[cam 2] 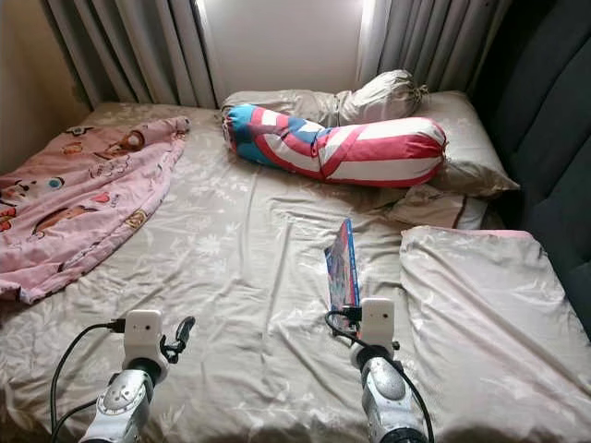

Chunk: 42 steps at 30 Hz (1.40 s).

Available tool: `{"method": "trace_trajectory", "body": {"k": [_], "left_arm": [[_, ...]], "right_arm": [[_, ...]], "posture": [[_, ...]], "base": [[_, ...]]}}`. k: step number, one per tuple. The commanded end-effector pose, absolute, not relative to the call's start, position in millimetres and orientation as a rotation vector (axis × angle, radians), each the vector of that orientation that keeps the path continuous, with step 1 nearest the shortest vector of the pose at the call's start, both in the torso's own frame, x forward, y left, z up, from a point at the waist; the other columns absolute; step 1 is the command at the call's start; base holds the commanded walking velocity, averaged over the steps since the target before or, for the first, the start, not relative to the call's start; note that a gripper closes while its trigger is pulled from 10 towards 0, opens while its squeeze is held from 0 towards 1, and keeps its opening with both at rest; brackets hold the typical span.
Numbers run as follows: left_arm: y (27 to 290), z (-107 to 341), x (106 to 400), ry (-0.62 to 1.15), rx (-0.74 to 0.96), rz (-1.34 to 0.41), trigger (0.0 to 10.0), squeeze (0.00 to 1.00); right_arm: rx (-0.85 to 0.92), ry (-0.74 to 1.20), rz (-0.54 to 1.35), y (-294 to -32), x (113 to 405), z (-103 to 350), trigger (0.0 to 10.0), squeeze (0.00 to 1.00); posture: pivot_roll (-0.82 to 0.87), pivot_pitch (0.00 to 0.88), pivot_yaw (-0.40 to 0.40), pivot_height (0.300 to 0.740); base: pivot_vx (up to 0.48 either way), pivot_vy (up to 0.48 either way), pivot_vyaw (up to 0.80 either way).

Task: Clean up the room

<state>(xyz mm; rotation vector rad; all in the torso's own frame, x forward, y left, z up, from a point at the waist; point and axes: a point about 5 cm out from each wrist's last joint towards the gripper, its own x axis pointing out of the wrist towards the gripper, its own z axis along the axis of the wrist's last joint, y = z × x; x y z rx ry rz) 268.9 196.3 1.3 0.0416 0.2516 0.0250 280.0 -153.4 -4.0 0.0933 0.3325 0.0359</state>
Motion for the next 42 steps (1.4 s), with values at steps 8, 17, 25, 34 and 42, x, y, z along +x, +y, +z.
{"method": "trace_trajectory", "body": {"k": [8, 17, 25, 34, 42], "left_arm": [[196.5, 3.7, 268.9, 0.230, 0.030, 0.029, 10.0, 0.00], [196.7, 4.0, 268.4, 0.225, 0.028, 0.027, 10.0, 0.00], [198.1, 4.7, 268.4, 0.220, 0.027, 0.030, 10.0, 0.00], [199.3, 3.8, 266.8, 0.224, 0.023, 0.027, 10.0, 0.00], [197.9, 4.8, 267.3, 0.218, 0.018, 0.018, 10.0, 0.00]], "right_arm": [[0.088, 0.279, 0.037, -152.9, 289.7, 6.1, 10.0, 0.00], [0.099, 0.235, 0.029, -154.7, 290.7, 10.6, 10.0, 0.00], [0.095, 0.203, 0.030, -152.8, 292.9, 15.4, 10.0, 0.00], [0.090, 0.173, 0.028, -146.7, 296.5, 22.5, 10.0, 0.00], [0.098, 0.126, 0.025, -144.8, 296.6, 29.1, 10.0, 0.00]], "posture": [[-0.05, 0.026, -0.045, 0.661], [-0.05, 0.028, -0.047, 0.661], [-0.05, 0.026, -0.048, 0.661], [-0.05, 0.027, -0.048, 0.656], [-0.05, 0.028, -0.046, 0.647]], "base": [[0.000, 0.000, 0.00], [0.000, 0.000, 0.00], [0.000, 0.000, 0.00], [0.000, 0.000, 0.00], [0.000, 0.000, 0.00]]}}
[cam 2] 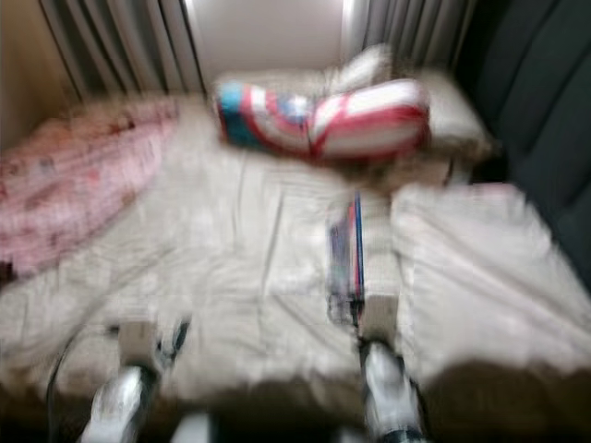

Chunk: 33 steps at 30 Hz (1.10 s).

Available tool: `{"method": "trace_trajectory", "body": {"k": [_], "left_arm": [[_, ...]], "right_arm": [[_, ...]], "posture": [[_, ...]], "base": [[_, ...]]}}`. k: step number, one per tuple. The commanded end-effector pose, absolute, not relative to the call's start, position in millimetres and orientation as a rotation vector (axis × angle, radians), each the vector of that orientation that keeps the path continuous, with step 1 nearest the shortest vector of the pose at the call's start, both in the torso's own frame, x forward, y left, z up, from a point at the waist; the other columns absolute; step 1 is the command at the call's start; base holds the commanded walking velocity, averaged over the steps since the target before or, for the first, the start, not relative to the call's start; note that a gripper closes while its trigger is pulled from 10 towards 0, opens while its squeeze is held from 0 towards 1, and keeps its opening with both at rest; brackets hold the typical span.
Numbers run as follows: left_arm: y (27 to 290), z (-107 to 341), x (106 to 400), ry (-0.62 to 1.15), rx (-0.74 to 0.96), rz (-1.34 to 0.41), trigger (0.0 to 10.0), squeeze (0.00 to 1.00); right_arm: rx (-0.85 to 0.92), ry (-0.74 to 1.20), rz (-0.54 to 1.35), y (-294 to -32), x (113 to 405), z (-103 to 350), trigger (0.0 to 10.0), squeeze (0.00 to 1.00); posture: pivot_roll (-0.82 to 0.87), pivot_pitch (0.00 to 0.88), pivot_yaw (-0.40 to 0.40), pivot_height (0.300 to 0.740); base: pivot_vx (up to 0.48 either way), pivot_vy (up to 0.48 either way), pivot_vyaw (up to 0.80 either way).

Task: Clean up the room

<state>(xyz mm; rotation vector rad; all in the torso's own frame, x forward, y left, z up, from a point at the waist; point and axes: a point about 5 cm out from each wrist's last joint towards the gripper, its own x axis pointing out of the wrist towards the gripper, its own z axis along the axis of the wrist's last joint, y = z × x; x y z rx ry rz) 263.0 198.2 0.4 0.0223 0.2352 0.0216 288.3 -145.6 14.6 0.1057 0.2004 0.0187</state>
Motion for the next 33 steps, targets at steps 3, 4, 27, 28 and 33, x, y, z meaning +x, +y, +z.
{"method": "trace_trajectory", "body": {"k": [3, 4, 27, 28, 33], "left_arm": [[196.6, 5.8, 267.9, 0.210, 0.011, 0.013, 10.0, 0.00], [196.2, 6.3, 268.2, 0.206, 0.009, 0.011, 10.0, 0.00], [193.9, 6.3, 267.8, 0.206, -0.004, -0.016, 10.0, 0.00], [193.9, 6.3, 267.7, 0.206, -0.005, -0.017, 10.0, 0.00], [193.7, 6.1, 267.5, 0.206, -0.007, -0.018, 10.0, 0.00]], "right_arm": [[0.099, 0.121, 0.027, -143.6, 296.4, 30.3, 10.0, 0.00], [0.099, 0.119, 0.028, -142.8, 296.3, 31.0, 10.0, 0.00], [0.094, 0.120, 0.034, -140.8, 294.9, 36.2, 10.0, 0.00], [0.094, 0.122, 0.034, -140.8, 294.8, 36.2, 10.0, 0.00], [0.091, 0.136, 0.033, -140.8, 294.3, 34.2, 10.0, 0.00]], "posture": [[-0.05, 0.028, -0.046, 0.647], [-0.05, 0.028, -0.046, 0.647], [-0.05, 0.030, -0.047, 0.647], [-0.05, 0.030, -0.047, 0.647], [-0.05, 0.029, -0.046, 0.647]], "base": [[0.000, 0.000, 0.00], [0.000, 0.000, 0.00], [0.115, 0.000, 0.00], [0.311, 0.000, 0.00], [0.313, 0.000, 0.00]]}}
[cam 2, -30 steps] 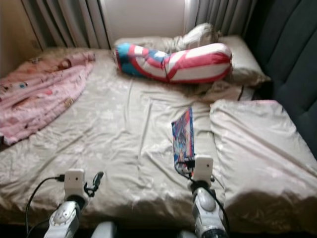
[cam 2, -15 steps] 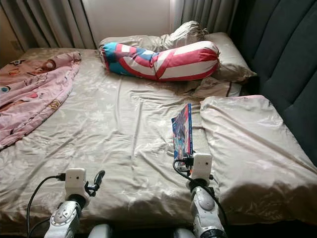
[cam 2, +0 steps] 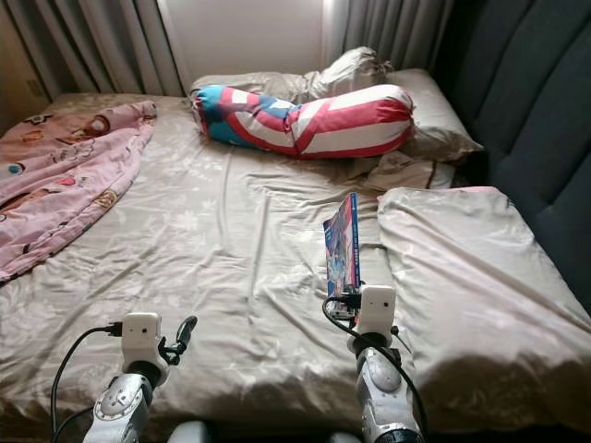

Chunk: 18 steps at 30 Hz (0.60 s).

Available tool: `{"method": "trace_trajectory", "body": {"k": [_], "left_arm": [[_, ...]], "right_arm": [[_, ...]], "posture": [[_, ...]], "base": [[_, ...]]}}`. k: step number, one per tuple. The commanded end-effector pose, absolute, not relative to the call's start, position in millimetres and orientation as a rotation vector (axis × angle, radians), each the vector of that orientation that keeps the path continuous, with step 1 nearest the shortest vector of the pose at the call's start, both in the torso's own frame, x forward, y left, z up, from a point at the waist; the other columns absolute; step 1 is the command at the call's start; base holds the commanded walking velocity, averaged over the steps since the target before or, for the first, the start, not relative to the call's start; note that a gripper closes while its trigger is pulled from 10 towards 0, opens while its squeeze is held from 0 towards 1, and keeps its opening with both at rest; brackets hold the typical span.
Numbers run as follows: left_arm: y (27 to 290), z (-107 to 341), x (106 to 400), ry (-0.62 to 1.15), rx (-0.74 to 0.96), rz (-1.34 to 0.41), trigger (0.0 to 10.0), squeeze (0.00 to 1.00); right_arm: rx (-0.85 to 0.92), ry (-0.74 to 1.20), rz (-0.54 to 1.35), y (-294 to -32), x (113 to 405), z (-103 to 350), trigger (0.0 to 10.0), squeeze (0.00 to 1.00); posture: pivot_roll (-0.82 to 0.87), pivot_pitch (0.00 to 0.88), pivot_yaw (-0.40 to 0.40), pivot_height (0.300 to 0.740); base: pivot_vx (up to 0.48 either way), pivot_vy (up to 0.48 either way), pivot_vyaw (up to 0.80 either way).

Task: Clean up the room

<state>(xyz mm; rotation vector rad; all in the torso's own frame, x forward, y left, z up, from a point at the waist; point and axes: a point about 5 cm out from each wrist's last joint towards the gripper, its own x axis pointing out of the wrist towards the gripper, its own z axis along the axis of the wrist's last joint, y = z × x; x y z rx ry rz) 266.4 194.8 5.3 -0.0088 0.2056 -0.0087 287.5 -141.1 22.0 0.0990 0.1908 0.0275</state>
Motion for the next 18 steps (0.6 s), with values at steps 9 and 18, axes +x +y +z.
{"method": "trace_trajectory", "body": {"k": [9, 18], "left_arm": [[193.1, 7.2, 268.2, 0.199, 0.002, -0.022, 10.0, 0.00], [194.9, 7.4, 266.2, 0.197, 0.006, -0.029, 10.0, 0.00]], "right_arm": [[0.085, 0.187, 0.029, -143.6, 291.0, 24.7, 10.0, 0.00], [0.118, 0.258, -0.009, -153.3, 288.3, 12.9, 10.0, 0.00]], "posture": [[-0.05, 0.017, -0.042, 0.647], [-0.03, 0.014, -0.037, 0.647]], "base": [[0.142, 0.000, 0.00], [0.000, 0.000, 0.00]]}}
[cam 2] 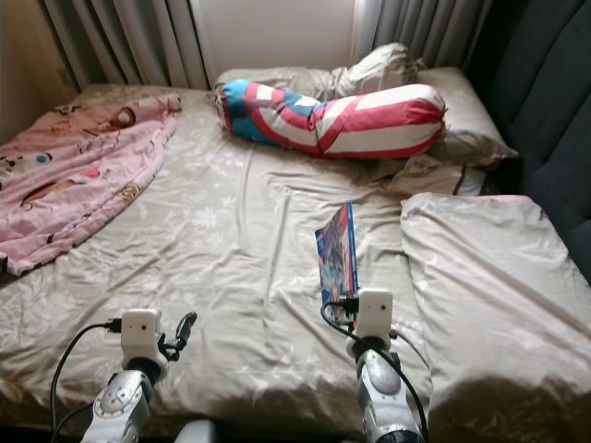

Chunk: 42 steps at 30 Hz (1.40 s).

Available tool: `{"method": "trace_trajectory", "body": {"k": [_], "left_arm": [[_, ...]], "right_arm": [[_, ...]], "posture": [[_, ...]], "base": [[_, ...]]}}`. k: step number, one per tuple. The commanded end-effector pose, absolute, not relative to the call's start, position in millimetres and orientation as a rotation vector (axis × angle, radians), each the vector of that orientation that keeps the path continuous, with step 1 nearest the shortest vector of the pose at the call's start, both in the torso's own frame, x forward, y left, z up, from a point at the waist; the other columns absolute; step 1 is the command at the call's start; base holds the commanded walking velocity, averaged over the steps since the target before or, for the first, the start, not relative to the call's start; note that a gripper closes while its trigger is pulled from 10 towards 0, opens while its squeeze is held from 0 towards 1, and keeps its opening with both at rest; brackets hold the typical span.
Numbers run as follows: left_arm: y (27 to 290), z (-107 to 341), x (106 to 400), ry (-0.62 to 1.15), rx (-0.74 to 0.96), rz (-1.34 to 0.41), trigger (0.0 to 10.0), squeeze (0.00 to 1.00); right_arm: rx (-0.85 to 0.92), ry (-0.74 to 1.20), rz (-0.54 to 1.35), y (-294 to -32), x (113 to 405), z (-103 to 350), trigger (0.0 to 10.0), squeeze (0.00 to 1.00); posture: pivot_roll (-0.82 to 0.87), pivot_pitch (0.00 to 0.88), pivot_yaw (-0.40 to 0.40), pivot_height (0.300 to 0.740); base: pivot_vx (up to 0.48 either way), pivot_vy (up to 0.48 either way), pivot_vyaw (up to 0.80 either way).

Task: Clean up the room

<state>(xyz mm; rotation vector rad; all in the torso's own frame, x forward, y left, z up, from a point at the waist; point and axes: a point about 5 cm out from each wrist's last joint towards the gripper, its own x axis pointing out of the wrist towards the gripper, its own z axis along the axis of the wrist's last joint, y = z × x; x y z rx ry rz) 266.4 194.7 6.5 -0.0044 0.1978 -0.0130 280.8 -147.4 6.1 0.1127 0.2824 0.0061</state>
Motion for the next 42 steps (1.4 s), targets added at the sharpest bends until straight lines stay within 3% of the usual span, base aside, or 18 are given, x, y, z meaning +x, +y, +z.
{"method": "trace_trajectory", "body": {"k": [1, 7, 26, 42], "left_arm": [[195.5, 7.6, 266.0, 0.196, 0.007, -0.030, 10.0, 0.00], [197.7, 9.0, 265.5, 0.190, 0.017, -0.042, 10.0, 0.00], [194.0, 10.5, 266.2, 0.184, 0.024, -0.056, 10.0, 0.00], [196.9, 10.4, 261.2, 0.184, 0.034, -0.063, 10.0, 0.00]], "right_arm": [[0.115, 0.263, -0.014, -155.4, 288.6, 12.2, 10.0, 0.00], [0.122, 0.272, -0.070, -164.3, 292.0, 12.8, 10.0, 0.00], [0.131, 0.272, -0.106, -160.4, 293.5, 12.3, 10.0, 0.00], [0.184, 0.329, -0.077, -165.8, 304.8, 14.7, 10.0, 0.00]], "posture": [[-0.03, 0.016, -0.036, 0.647], [-0.03, 0.029, -0.028, 0.647], [-0.03, 0.053, -0.022, 0.647], [0.00, 0.083, -0.015, 0.647]], "base": [[0.000, 0.000, 0.00], [0.041, 0.000, 0.00], [0.322, 0.000, 0.00], [0.000, 0.000, 0.00]]}}
